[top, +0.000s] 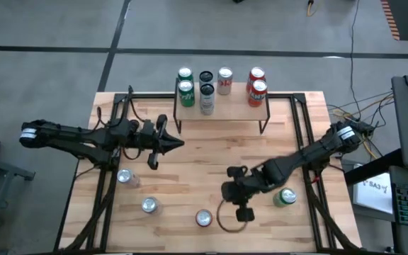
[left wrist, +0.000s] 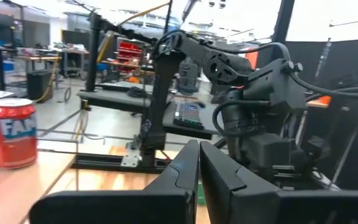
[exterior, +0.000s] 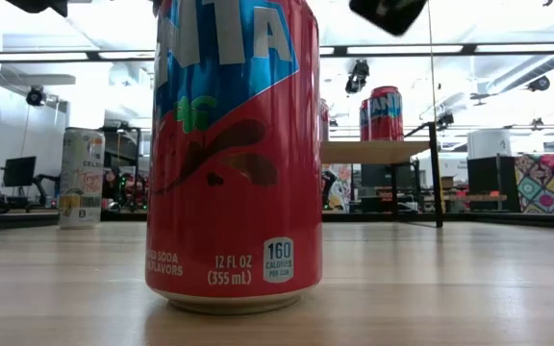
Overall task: Place canned beverage on shelf
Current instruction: Put the bottom white red soda can on the shelf aligned with the other white red soda can
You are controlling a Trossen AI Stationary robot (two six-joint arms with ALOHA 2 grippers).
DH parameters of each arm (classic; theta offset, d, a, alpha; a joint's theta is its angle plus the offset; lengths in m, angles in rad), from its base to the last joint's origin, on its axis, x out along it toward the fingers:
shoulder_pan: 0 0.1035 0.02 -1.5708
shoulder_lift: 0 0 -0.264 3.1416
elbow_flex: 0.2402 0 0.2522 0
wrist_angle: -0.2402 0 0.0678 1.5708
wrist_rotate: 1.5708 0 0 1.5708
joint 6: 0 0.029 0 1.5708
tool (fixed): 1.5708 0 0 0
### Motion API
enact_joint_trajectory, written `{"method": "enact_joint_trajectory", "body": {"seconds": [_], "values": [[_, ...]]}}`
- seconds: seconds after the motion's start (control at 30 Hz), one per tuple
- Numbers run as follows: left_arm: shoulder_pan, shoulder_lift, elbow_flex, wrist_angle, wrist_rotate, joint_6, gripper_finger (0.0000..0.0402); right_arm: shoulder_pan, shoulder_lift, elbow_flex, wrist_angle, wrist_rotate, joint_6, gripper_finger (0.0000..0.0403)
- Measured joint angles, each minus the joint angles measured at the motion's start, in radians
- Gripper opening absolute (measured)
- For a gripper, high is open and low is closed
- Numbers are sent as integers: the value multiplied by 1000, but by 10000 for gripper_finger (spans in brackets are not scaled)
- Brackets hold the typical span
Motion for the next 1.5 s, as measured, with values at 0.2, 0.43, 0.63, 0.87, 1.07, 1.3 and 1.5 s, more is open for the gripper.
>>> {"method": "enact_joint_trajectory", "body": {"seconds": [0.2,0.43,0.63,0.87,1.07,1.3,1.5], "values": [[-69,15,-3,71,-2,2,0,120,-19,-59,101,219,22,9],[-156,71,-9,166,-6,3,0,193,-19,-175,341,281,59,9],[-220,124,-9,243,-9,-8,0,234,-19,-274,484,352,94,9],[-284,178,-9,321,-13,-23,0,279,-19,-363,674,438,92,9],[-325,226,-8,399,-14,-26,0,291,-17,-414,843,471,28,9],[-347,250,-7,436,-63,-46,0,290,-17,-433,988,474,-102,9],[-367,271,0,467,-63,-46,0,290,-17,-431,1080,484,-187,9]]}}
